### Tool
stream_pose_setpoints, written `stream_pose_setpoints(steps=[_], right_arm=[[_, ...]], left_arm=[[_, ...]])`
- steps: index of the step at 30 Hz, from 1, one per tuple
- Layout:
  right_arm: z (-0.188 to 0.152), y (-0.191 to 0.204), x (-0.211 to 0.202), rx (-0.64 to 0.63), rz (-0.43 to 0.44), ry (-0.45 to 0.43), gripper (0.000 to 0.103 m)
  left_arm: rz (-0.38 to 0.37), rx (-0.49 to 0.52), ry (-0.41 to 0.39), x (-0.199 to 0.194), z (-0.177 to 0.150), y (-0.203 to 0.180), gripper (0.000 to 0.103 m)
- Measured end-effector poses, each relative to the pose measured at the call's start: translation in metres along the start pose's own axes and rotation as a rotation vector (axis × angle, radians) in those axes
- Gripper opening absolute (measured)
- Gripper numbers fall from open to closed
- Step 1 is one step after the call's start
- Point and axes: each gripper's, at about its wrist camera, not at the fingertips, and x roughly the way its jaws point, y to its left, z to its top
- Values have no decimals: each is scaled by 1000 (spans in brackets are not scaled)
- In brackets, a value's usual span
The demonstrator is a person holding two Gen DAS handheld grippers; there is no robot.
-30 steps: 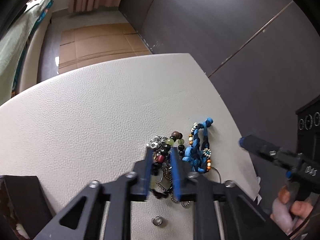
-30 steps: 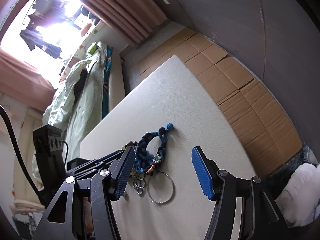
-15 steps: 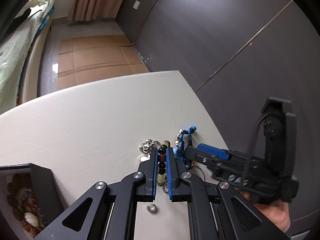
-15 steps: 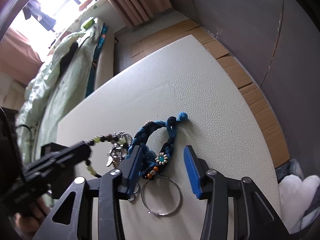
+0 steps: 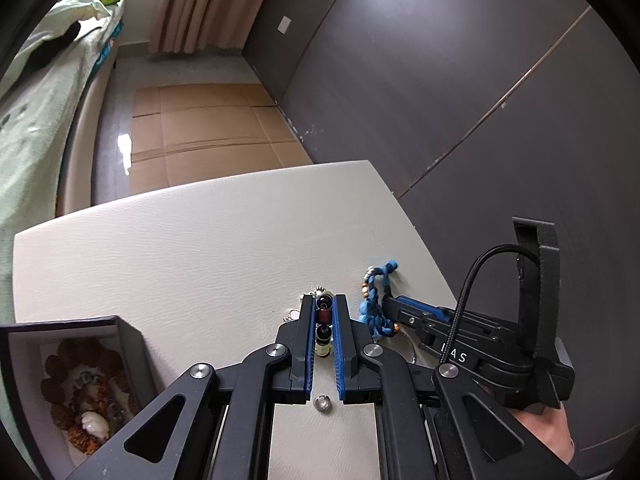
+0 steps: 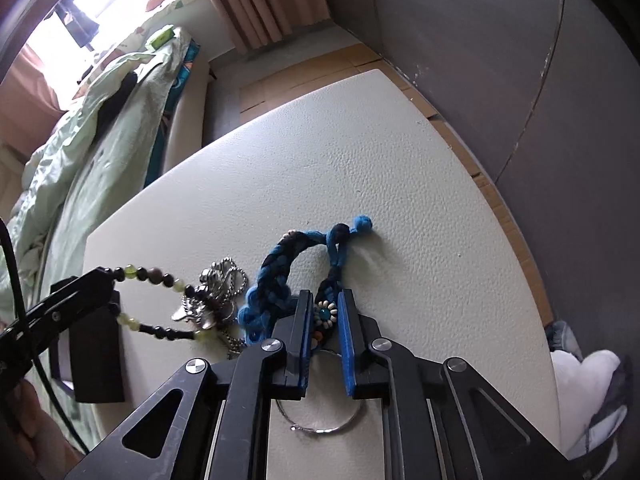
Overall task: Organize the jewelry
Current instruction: 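Grasp the blue braided cord with the right gripper while the left gripper holds the bead bracelet, then place the blue cord and bead bracelet into the black box with both grippers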
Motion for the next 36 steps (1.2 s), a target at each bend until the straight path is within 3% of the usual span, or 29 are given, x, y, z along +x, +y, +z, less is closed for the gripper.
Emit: stream_pose_setpoints(steps=[2,3,10,18,25,36], right_arm=[[-1,0,-1,-9,6,4,11],[-1,-1,-2,-4,20,3,5],[-4,-15,-26,54,183,-58,5],[-6,-12,-39,68,251,-104,5],[-10,4,-66,28,329,-175,5],[-16,38,-87,-49,457,-216,5]], left_arm=[[3,-3,-8,-4,0,0,8],[3,-5,-13,-7,0,0,8],[2,-7,-59,-29,2,-2,8],[-7,-16,-114,-59,6,1,8],[-7,-27,-166,-88,11,3,8],[20,-56,-234,-133,-2,23,8]])
